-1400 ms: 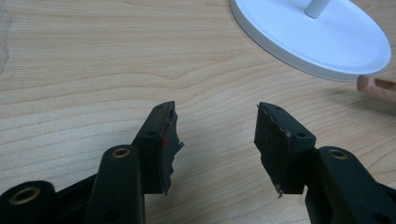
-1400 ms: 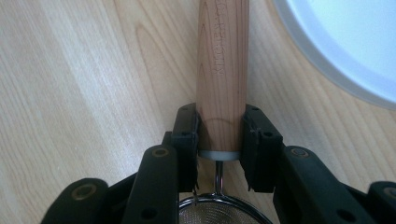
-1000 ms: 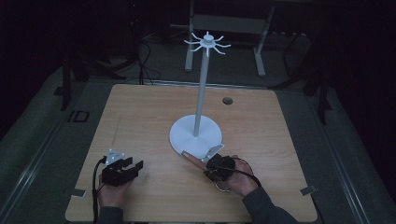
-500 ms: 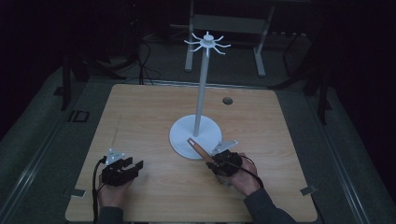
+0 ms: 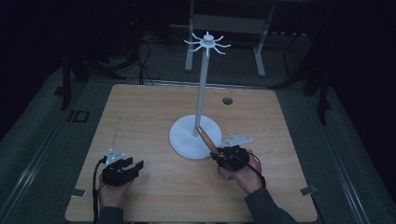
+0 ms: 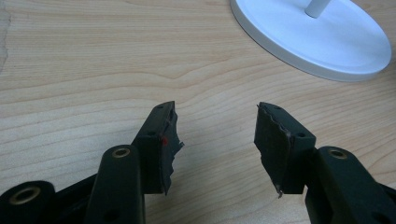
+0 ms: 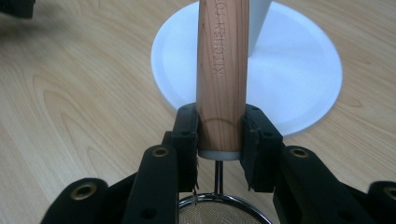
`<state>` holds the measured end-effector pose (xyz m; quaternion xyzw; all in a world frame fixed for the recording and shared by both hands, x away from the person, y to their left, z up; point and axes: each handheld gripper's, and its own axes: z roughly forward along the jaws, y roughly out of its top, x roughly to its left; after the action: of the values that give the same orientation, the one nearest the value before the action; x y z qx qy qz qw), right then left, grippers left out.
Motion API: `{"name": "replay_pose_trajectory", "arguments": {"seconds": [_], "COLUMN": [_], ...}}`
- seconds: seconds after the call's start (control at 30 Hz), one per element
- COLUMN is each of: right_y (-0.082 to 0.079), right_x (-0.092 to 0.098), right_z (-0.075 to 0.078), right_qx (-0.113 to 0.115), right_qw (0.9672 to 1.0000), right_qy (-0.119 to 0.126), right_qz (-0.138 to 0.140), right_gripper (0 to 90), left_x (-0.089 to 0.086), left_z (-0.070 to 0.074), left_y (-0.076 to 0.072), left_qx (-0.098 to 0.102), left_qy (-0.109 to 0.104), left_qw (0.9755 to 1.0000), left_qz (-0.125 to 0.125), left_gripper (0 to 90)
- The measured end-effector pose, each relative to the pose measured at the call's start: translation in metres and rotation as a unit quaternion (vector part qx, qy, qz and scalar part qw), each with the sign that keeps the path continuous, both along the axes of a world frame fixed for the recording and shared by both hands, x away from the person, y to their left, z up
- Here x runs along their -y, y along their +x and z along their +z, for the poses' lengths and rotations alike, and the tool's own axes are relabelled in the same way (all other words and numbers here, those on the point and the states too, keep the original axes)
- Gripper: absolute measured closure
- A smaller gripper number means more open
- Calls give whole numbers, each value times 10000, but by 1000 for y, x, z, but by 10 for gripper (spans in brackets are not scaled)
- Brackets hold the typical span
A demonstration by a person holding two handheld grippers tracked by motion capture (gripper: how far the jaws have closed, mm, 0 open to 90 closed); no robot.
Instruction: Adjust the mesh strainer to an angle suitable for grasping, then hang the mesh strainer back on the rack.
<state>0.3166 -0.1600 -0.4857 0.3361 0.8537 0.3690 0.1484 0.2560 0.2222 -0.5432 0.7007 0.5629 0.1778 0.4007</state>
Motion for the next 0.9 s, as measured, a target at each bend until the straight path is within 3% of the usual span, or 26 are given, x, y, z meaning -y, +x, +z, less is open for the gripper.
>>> {"name": "replay_pose_trajectory", "arguments": {"seconds": [0.9], "right_y": [3], "right_x": [12], "right_z": [19], "right_qx": [564], "right_qw": [9970], "right_qy": [478], "right_qz": [-218], "right_gripper": [693], "left_x": [0], "left_z": [0], "left_y": [0], "left_qx": [-3], "left_qy": [-8], "left_qw": [10000], "left_qz": [12], "left_gripper": [489]}}
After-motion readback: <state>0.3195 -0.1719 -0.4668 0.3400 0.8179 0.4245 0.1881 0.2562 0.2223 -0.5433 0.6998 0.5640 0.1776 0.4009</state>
